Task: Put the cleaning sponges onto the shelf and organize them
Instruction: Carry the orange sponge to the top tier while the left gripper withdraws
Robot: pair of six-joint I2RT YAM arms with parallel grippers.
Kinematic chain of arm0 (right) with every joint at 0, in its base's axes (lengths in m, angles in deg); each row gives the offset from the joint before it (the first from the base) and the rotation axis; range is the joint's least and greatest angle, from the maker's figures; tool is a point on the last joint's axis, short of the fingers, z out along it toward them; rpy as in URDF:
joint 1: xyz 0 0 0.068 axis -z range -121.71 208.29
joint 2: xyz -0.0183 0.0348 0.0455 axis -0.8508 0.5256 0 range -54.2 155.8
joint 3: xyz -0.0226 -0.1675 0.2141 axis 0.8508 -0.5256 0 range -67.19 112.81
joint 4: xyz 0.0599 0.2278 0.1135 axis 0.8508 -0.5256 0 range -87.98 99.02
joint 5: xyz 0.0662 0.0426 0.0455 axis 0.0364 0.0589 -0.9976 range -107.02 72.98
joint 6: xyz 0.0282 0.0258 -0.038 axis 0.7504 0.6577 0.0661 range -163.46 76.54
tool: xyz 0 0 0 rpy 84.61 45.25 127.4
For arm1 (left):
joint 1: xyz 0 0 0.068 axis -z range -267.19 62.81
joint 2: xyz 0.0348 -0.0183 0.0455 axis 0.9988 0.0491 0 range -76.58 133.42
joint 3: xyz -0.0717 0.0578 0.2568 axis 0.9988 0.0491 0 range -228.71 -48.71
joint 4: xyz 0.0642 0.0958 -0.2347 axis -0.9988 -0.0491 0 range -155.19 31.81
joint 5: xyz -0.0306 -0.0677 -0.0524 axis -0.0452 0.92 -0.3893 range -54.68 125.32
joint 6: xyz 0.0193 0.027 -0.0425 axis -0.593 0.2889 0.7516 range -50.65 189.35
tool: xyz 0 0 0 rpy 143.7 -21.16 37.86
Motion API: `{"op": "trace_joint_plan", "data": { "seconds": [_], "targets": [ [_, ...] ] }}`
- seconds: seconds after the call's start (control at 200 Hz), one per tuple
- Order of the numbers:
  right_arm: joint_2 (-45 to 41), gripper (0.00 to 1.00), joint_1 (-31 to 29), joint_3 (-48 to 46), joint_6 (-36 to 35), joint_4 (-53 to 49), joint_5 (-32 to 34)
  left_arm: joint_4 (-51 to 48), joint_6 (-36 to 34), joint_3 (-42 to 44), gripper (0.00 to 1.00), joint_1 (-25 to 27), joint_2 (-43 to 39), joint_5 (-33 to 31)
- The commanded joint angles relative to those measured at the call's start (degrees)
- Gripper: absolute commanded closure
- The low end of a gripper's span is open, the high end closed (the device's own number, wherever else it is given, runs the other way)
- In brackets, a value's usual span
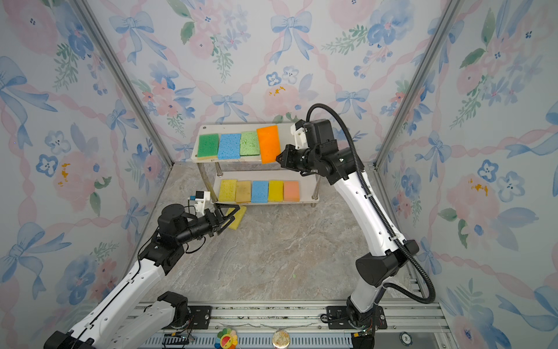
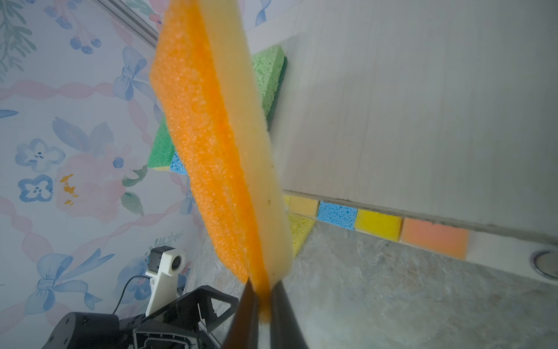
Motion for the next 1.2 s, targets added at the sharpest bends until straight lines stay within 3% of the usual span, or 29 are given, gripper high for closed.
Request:
{"op": "trace_joint_plan", "data": {
  "seconds": [0.0,0.415,0.565,0.875,1.195],
  "targets": [
    [2.1,0.89,1.4,4.2,-1.1,-1.7,-1.2,-0.9,-1.4,0.7,0.02,-0.9,-1.5,0.2],
    [9.4,0.88,2.8,9.1,2.9,1.4,-4.2,-2.1,-1.1,1.9,0.02,-3.7,-3.3,0.9],
    [10.3,0.71,2.9,10.7,3.4,1.5,-4.5,-2.1,-1.1,1.9,0.02,-4.4,-3.3,1.1],
    [8.5,0.59,3.1,8.5,3.5,2.9,-4.2,-2.1,-1.5,1.1,0.02,-4.7,-1.6,1.1],
    [3.3,0.54,3.3,3.0,5.1,6.3,-2.4,-2.1,-2.0,0.2,0.02,-4.7,-0.4,1.0]
  ]
}}
